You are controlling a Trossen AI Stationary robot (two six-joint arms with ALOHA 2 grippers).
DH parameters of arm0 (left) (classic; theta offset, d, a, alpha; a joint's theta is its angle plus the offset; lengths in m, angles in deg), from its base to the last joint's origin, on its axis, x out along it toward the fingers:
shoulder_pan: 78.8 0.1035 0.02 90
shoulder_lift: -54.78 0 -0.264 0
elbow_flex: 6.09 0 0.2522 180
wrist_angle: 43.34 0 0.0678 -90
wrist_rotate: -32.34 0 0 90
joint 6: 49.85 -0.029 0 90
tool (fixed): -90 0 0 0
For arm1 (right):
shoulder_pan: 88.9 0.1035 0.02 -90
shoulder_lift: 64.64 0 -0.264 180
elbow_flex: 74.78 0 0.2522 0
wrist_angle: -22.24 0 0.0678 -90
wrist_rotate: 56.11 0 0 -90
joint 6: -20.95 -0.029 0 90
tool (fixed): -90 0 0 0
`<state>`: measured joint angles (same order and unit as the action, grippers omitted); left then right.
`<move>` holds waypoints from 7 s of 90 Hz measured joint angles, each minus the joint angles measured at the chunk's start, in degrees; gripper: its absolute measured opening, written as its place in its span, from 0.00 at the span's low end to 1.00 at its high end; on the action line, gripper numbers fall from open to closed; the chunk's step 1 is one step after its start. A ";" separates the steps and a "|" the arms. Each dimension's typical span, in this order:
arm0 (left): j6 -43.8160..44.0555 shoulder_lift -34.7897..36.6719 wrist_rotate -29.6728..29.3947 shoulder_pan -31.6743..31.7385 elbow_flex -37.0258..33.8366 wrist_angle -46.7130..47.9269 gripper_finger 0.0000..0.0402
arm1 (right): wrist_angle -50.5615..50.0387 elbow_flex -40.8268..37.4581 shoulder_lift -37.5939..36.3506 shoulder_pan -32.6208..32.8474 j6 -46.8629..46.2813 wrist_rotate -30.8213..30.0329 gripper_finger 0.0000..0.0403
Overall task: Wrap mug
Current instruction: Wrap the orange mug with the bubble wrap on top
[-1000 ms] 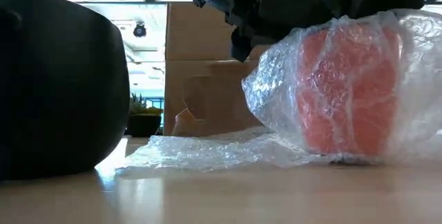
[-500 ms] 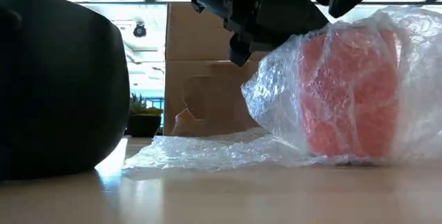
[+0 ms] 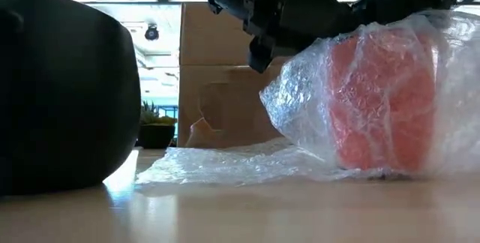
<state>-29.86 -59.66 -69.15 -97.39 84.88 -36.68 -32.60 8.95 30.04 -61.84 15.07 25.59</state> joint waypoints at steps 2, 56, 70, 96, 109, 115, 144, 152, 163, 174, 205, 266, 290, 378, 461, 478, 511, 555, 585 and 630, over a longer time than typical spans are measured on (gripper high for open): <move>0.03 0.00 -0.02 0.00 0.00 0.04 0.19 | -1.04 1.01 -0.72 0.01 0.18 0.12 0.01; 0.84 1.81 -0.01 -0.12 -0.12 2.30 0.19 | 2.37 -2.67 2.40 -0.61 -0.85 -3.43 0.01; 1.51 4.57 0.07 -0.37 -0.09 3.58 0.19 | 4.61 -4.83 2.59 -0.61 -1.78 -2.19 0.01; 1.19 2.59 -4.04 -0.36 -0.11 3.70 0.19 | 4.09 -3.31 1.19 -0.61 -1.51 -1.16 0.01; 1.47 1.08 -4.15 -0.33 -0.09 2.94 0.19 | -0.50 0.37 -0.75 -0.48 -0.76 -0.25 0.01; 1.46 0.90 -4.24 -0.33 -0.07 2.82 0.19 | -4.67 2.12 -1.26 -0.48 -0.78 -0.22 0.01; 1.27 1.04 -4.04 -0.33 -0.07 2.80 0.19 | -10.99 3.59 -1.22 -0.63 -1.52 1.80 0.01; 1.28 1.05 -4.03 -0.32 -0.05 2.45 0.19 | -10.68 2.79 1.80 -0.78 -1.39 1.68 0.01; 1.07 1.11 -4.00 -0.26 -0.04 2.50 0.19 | -9.57 2.67 5.50 -0.85 -0.13 1.39 0.01; 1.05 1.11 -3.87 -0.37 -0.04 2.67 0.19 | -7.23 2.96 6.84 -0.83 1.90 1.60 0.01; 0.83 1.11 -3.97 -0.35 -0.09 3.05 0.19 | -15.21 9.51 -0.86 -0.72 2.56 5.40 0.01; 0.92 1.11 -3.39 -0.28 -0.15 2.54 0.19 | -8.28 5.87 8.14 -1.13 6.59 3.78 0.00; 0.65 1.11 -3.52 -0.35 -0.13 2.74 0.19 | -14.05 9.57 1.01 -0.78 3.90 4.15 0.01; 2.89 9.23 -4.10 -1.44 -0.20 15.11 0.19 | -0.22 -0.41 4.38 -1.33 0.46 1.21 0.01; 3.04 9.27 -4.46 -1.46 -0.11 16.36 0.19 | 2.16 0.23 7.32 -1.97 -0.12 1.26 0.01; 3.04 9.27 -4.46 -1.46 -0.11 16.36 0.19 | 1.69 0.12 7.20 -1.98 -0.12 1.64 0.01; 3.25 9.27 -4.46 -1.46 -0.11 16.22 0.19 | -1.32 2.88 0.26 -2.02 -0.14 2.67 0.01; 3.08 9.31 -4.44 -1.46 -0.11 16.27 0.19 | 1.78 -5.05 3.36 -3.22 -1.71 1.64 0.01; 3.21 9.33 -4.44 -1.46 -0.11 16.29 0.19 | -6.09 1.71 -4.66 -2.55 -1.83 2.74 0.01; 3.25 9.00 -4.44 -1.45 -0.11 16.35 0.19 | 1.76 -0.05 2.06 -1.62 -0.96 -0.29 0.01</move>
<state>-26.60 -50.66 -73.58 -98.84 84.77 -20.33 -30.84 8.89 32.09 -63.46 14.11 25.30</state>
